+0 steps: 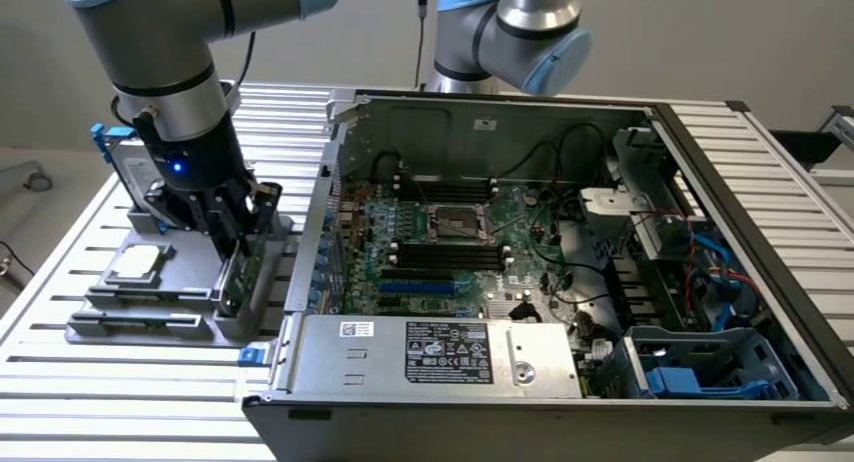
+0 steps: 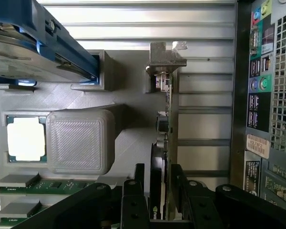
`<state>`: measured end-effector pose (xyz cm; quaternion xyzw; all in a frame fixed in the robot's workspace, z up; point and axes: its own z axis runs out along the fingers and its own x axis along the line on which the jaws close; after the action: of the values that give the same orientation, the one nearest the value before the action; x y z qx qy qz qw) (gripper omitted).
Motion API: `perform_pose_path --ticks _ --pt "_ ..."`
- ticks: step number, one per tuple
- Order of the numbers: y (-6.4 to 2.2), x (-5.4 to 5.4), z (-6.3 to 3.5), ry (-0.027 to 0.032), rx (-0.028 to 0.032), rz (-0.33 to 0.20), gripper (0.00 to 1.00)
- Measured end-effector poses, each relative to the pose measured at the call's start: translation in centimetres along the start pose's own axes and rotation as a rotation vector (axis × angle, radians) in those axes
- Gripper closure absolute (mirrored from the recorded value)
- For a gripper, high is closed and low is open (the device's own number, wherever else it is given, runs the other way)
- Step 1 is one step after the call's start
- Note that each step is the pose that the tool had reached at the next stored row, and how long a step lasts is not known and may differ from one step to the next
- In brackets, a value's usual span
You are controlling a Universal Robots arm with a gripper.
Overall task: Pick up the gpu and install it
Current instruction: 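Pick up the gpu and move the gpu toward the slot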
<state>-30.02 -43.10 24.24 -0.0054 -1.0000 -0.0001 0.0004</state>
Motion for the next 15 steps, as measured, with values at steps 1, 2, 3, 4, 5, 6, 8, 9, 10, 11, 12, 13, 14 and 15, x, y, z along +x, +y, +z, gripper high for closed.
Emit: perform_pose_path --ticks 1,2,3,4,5,6,8,9,10,11,12,13,14,15 --pt "0.00 0.00 0.02 -0.0001 -0.0003 0.000 0.64" --pt "0.00 0.00 0.03 -0.0002 -0.0006 0.000 0.64" --pt "0.00 0.00 0.04 -0.0003 -0.0007 0.000 0.64" --pt "0.00 0.00 0.04 -0.0002 -0.0007 0.000 0.64" --pt "0.00 0.00 0.04 -0.0002 -0.0007 0.000 0.64" --pt "0.00 0.00 0.04 -0.0002 -0.0007 0.000 0.66" --pt "0.00 -0.01 0.04 -0.0003 -0.0008 0.000 0.73" --pt "0.00 0.00 0.04 -0.0002 -0.0008 0.000 0.73" --pt "0.00 -0.01 0.04 -0.0003 -0.0008 0.000 0.73" --pt "0.00 -0.01 0.04 -0.0003 -0.0008 0.000 0.73" --pt "0.00 -0.01 0.04 -0.0003 -0.0008 0.000 0.73" --pt "0.00 -0.01 0.04 -0.0003 -0.0008 0.000 0.73" --pt "0.00 -0.01 0.04 -0.0003 -0.0008 0.000 0.73" --pt "0.00 -0.01 0.04 -0.0003 -0.0008 0.000 0.73"
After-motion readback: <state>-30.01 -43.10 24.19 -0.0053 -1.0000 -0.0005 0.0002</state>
